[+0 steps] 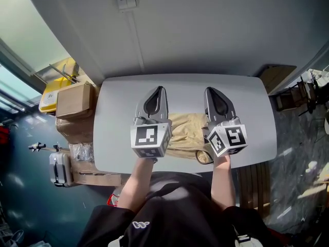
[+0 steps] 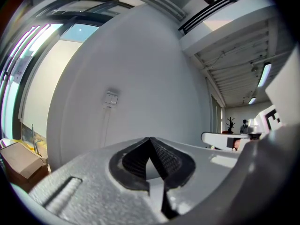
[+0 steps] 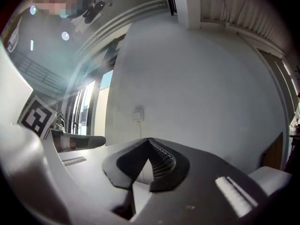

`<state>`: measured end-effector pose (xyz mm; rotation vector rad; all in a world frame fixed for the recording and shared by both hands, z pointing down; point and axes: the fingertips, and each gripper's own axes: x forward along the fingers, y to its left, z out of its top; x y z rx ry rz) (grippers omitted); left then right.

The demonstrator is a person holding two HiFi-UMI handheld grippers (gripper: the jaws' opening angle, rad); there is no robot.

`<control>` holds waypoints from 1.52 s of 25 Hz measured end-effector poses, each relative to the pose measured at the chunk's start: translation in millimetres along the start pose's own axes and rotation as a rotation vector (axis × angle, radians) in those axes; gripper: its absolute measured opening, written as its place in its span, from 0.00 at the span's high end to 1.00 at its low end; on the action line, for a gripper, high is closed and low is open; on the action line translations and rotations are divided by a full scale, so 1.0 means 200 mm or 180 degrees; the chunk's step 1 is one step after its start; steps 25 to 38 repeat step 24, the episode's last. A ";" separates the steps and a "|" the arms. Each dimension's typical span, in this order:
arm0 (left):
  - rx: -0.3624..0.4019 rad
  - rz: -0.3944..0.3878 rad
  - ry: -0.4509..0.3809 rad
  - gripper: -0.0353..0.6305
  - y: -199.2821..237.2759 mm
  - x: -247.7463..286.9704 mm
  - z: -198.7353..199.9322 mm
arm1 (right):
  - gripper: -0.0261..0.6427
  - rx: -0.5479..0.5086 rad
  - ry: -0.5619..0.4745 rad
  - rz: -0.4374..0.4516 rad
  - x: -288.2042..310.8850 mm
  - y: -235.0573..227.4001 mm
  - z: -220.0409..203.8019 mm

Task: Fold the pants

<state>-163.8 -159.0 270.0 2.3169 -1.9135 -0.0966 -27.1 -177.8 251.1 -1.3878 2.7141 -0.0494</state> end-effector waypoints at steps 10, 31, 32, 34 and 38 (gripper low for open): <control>-0.0009 -0.0013 -0.0037 0.94 0.01 0.00 -0.01 | 0.95 -0.0051 0.0050 0.0018 0.02 0.02 -0.03; 0.0022 -0.0029 -0.0058 0.94 0.02 0.03 -0.02 | 0.95 -0.0086 0.0124 -0.0031 0.03 0.00 -0.05; 0.0022 -0.0029 -0.0058 0.94 0.02 0.03 -0.02 | 0.95 -0.0086 0.0124 -0.0031 0.03 0.00 -0.05; 0.0022 -0.0029 -0.0058 0.94 0.02 0.03 -0.02 | 0.95 -0.0086 0.0124 -0.0031 0.03 0.00 -0.05; 0.0022 -0.0029 -0.0058 0.94 0.02 0.03 -0.02 | 0.95 -0.0086 0.0124 -0.0031 0.03 0.00 -0.05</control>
